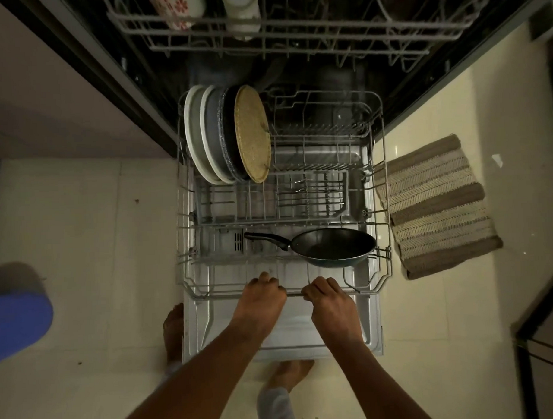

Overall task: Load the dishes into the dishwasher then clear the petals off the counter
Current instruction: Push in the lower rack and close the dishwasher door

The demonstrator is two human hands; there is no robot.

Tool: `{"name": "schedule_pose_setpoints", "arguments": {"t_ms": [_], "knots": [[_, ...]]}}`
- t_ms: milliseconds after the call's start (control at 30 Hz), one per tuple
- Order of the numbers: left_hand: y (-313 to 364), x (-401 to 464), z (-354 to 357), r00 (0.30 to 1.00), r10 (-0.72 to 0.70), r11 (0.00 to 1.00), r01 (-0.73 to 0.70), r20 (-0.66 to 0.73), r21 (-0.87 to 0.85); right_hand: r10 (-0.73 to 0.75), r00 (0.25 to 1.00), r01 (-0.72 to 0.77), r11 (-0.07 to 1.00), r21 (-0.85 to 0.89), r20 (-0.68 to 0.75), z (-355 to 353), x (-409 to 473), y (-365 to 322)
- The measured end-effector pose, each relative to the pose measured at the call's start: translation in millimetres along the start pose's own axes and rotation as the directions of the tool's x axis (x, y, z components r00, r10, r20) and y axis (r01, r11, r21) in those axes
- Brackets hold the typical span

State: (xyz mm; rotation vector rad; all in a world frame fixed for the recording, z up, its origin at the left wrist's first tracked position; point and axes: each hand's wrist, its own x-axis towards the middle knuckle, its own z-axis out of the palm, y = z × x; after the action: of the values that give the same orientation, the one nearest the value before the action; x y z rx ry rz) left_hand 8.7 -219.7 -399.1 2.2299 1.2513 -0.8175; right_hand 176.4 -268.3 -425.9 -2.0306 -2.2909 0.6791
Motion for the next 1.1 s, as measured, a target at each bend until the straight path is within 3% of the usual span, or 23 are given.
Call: {"name": "schedule_pose_setpoints", "arguments": {"t_ms": [367, 500, 700, 867, 1100], "knots": [[-19, 19, -8, 0.974, -0.039, 0.996, 0.020, -0.222, -0.087, 0.028, 0.999, -0.028, 1.000, -0.015, -0.020, -20, 49, -1], [-31, 27, -4, 0.945, 0.020, 0.992, -0.059, -0.325, -0.109, 0.084, 0.995, -0.084, 0.996, -0.005, -0.049, -32, 69, -5], [-36, 31, -5, 0.949, 0.024, 0.995, -0.054, -0.316, -0.088, 0.106, 0.990, -0.103, 0.994, 0.031, -0.088, -42, 101, -8], [-39, 46, -16, 0.896, -0.009, 0.992, -0.049, -0.444, -0.118, 0.124, 0.985, -0.123, 0.992, 0.020, -0.116, -53, 132, -8], [-58, 79, -35, 0.880, -0.083, 0.973, -0.028, -0.467, -0.227, 0.089, 0.986, -0.096, 0.995, -0.040, -0.141, -70, 178, -8]]}}
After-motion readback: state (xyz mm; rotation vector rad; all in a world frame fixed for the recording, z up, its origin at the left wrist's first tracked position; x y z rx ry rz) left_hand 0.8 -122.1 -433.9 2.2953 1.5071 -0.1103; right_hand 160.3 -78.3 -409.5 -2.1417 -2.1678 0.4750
